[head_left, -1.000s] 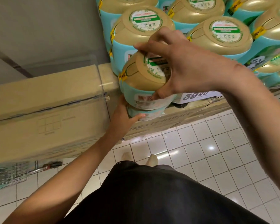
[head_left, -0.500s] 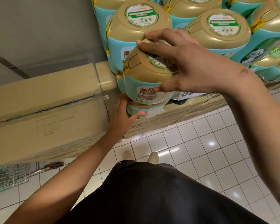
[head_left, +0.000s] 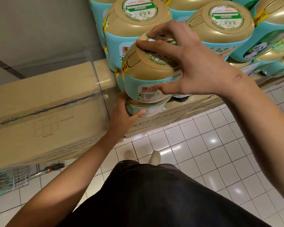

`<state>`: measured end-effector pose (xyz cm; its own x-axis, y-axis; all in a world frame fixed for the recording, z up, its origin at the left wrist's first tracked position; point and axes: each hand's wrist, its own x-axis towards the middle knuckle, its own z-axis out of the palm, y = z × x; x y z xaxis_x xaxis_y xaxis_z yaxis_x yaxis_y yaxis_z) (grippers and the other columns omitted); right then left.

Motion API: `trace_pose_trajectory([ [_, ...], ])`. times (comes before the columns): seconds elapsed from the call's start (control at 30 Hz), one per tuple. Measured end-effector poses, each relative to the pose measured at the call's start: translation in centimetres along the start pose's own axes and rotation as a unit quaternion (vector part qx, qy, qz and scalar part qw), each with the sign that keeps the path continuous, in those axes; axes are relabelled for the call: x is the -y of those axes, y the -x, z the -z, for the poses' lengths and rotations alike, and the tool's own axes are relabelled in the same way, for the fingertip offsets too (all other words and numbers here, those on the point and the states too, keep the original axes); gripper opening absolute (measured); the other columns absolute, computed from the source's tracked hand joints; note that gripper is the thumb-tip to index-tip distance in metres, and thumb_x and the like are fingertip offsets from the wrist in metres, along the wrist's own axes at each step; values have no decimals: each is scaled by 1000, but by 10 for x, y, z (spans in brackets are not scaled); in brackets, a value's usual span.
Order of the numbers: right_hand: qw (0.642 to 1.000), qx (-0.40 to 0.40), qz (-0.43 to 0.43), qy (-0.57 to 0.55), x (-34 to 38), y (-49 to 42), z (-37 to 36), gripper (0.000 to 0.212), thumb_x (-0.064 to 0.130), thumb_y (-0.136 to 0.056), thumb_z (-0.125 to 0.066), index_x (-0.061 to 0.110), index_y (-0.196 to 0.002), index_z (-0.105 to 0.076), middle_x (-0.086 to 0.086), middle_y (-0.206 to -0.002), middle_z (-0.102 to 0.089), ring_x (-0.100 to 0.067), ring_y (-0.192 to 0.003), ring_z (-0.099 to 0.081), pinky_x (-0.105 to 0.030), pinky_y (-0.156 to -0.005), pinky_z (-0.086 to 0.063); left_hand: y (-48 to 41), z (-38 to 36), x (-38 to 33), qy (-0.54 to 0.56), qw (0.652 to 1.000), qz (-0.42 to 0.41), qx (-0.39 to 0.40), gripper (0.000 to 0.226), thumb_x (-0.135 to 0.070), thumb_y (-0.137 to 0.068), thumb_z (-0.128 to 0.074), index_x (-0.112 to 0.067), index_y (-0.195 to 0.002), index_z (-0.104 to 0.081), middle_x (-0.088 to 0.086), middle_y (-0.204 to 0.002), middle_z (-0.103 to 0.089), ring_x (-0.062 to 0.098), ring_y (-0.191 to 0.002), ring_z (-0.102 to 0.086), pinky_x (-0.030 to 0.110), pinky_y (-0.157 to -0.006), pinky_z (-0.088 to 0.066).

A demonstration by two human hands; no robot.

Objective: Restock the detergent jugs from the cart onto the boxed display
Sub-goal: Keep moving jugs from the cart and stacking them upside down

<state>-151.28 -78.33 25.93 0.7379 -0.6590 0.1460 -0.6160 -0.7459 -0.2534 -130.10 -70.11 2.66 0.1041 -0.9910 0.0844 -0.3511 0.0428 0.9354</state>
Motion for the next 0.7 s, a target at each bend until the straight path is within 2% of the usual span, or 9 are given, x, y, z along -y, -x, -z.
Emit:
trace_pose_trajectory([
  [0.1, 1000, -16, -2, 19, 2, 1, -3, 87, 53, -79, -72, 27, -158, -47, -12, -152, -44, -30, -142, -40, -47, -120, -30, -1, 1, -1, 0, 1000, -4, 4, 87, -62, -76, -86, -58, -143, -32, -39, -136, -51, -11, -126, -54, 4, -94, -46],
  [0.23, 997, -66, -8, 39, 4, 9, -11, 82, 52, -82, -74, 25, -156, -50, -13, -152, -45, -33, -144, -39, -51, -122, -26, -2, 2, 4, 1, 1000, 3, 18, 89, -71, -73, -83, -52, -145, -34, -37, -137, -52, -10, -126, -55, 4, -94, -46],
  [0.33, 991, -122, -45, -12, 5, 21, -23, 84, 50, -87, -77, 18, -158, -46, -17, -159, -36, -34, -150, -33, -57, -122, -29, -4, 2, 9, -9, 999, 30, 31, 93, -74, -71, -83, -47, -146, -36, -40, -136, -52, -14, -124, -55, 1, -90, -45],
  [0.4, 982, -161, -73, -63, 6, 32, -32, 87, 46, -89, -80, 12, -160, -42, -20, -162, -29, -34, -154, -27, -60, -122, -30, -5, 3, 14, -14, 998, 53, 42, 101, -70, -70, -88, -42, -151, -33, -39, -137, -53, -13, -126, -55, 5, -93, -48],
  [0.5, 962, -204, -133, -121, 13, 53, -49, 88, 35, -92, -81, 4, -160, -35, -23, -160, -26, -33, -157, -24, -55, -125, -31, -7, 7, 23, -28, 993, 86, 74, 103, -64, -71, -90, -40, -153, -32, -24, -143, -58, -1, -130, -58, 26, -102, -54],
  [0.53, 953, -223, -161, -126, 17, 61, -55, 87, 33, -93, -82, 3, -160, -35, -22, -159, -28, -31, -157, -24, -52, -126, -30, -7, 7, 26, -36, 991, 95, 84, 102, -64, -71, -89, -39, -152, -34, -19, -144, -59, 3, -130, -59, 29, -102, -53],
  [0.63, 922, -280, -227, -139, 31, 83, -76, 78, 21, -93, -79, 2, -157, -37, -16, -152, -34, -24, -150, -32, -52, -122, -36, -4, 5, 32, -82, 985, 120, 92, 84, -61, -73, -88, -30, -139, -46, -8, -137, -63, 10, -122, -62, 31, -95, -55],
  [0.7, 905, -294, -265, -154, 41, 96, -91, 77, 9, -90, -78, 3, -156, -38, -9, -148, -35, -26, -144, -39, -54, -116, -41, -2, 1, 34, -106, 982, 127, 87, 77, -56, -75, -89, -24, -132, -49, -2, -131, -63, 17, -119, -63, 29, -88, -52],
])
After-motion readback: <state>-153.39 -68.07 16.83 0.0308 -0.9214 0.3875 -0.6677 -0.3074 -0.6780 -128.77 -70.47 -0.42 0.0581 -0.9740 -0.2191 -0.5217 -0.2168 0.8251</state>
